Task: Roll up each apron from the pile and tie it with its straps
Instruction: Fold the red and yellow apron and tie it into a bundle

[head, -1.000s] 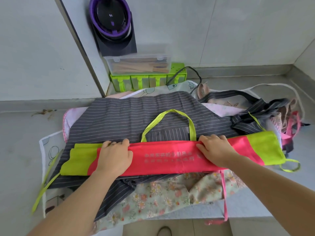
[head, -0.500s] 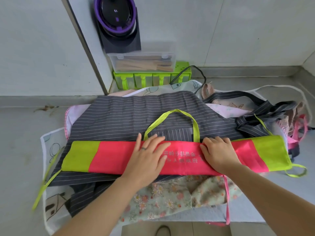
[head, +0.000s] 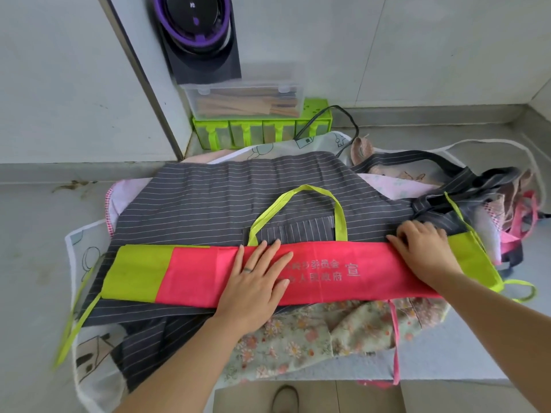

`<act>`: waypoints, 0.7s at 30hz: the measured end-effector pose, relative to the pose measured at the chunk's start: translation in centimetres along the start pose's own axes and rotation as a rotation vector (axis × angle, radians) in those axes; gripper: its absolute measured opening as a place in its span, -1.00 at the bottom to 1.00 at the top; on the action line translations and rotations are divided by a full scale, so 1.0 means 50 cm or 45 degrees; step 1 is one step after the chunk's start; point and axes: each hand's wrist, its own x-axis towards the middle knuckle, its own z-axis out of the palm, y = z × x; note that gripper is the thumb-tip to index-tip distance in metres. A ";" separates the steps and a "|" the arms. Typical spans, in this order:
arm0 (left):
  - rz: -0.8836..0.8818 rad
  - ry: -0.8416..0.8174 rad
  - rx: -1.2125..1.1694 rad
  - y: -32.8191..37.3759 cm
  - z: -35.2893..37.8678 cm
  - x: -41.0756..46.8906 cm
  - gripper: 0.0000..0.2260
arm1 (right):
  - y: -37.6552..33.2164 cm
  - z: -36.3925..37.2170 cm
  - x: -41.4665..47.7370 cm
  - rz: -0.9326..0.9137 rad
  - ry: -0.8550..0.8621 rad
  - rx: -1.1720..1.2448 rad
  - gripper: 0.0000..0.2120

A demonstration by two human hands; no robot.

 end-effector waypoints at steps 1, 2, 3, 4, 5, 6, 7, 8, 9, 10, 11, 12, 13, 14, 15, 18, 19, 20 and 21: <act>0.001 -0.013 0.001 0.000 -0.002 -0.001 -0.52 | -0.014 -0.004 -0.010 -0.037 0.168 -0.002 -0.82; -0.001 -0.022 0.000 0.000 -0.003 -0.001 -0.52 | -0.035 -0.012 -0.023 -0.129 0.341 0.041 -0.80; -0.006 -0.029 0.001 0.000 -0.003 0.000 -0.52 | -0.066 -0.023 -0.039 -0.291 0.439 0.128 -0.78; -0.012 -0.045 -0.004 0.001 -0.006 0.001 -0.52 | -0.101 -0.033 -0.060 -0.497 0.427 0.234 -0.78; -0.014 -0.065 -0.015 0.003 -0.010 0.002 -0.51 | -0.135 -0.037 -0.084 -0.710 0.338 0.319 -0.79; -0.012 -0.079 -0.036 0.004 -0.015 0.003 -0.50 | -0.166 -0.035 -0.108 -0.879 0.213 0.333 -0.78; -0.009 -0.083 -0.067 0.004 -0.018 0.002 -0.47 | -0.190 -0.027 -0.128 -0.981 0.100 0.289 -0.73; 0.000 -0.064 -0.094 0.003 -0.022 0.002 -0.42 | -0.202 -0.018 -0.142 -1.022 0.018 0.239 -0.67; 0.015 -0.043 -0.119 0.000 -0.023 0.001 -0.38 | -0.205 -0.008 -0.147 -1.016 -0.035 0.207 -0.61; 0.044 -0.034 -0.126 -0.005 -0.027 -0.001 -0.37 | -0.203 -0.001 -0.146 -0.986 -0.065 0.199 -0.56; 0.098 -0.035 -0.117 -0.010 -0.032 -0.005 -0.38 | -0.200 0.002 -0.142 -0.957 -0.064 0.201 -0.54; 0.183 -0.039 -0.074 -0.017 -0.036 -0.012 -0.40 | -0.199 0.001 -0.138 -0.931 -0.062 0.203 -0.52; 0.277 -0.048 -0.022 -0.023 -0.036 -0.020 -0.43 | -0.197 0.001 -0.135 -0.918 -0.054 0.202 -0.51; 0.347 -0.039 0.010 -0.026 -0.034 -0.027 -0.47 | -0.195 -0.002 -0.135 -0.912 -0.065 0.198 -0.50; 0.371 -0.038 0.008 -0.030 -0.031 -0.034 -0.51 | -0.195 -0.002 -0.136 -0.916 -0.070 0.193 -0.50; 0.271 -0.083 -0.090 -0.021 -0.041 -0.051 -0.53 | -0.202 -0.012 -0.144 -0.948 -0.074 0.155 -0.56; 0.232 -0.101 -0.116 -0.016 -0.044 -0.053 -0.52 | -0.200 -0.013 -0.145 -0.958 -0.063 0.153 -0.55; 0.202 -0.101 -0.138 -0.010 -0.047 -0.055 -0.51 | -0.199 -0.019 -0.146 -0.957 -0.059 0.161 -0.55; 0.175 -0.095 -0.165 -0.006 -0.051 -0.055 -0.50 | -0.195 -0.023 -0.148 -0.948 -0.060 0.174 -0.58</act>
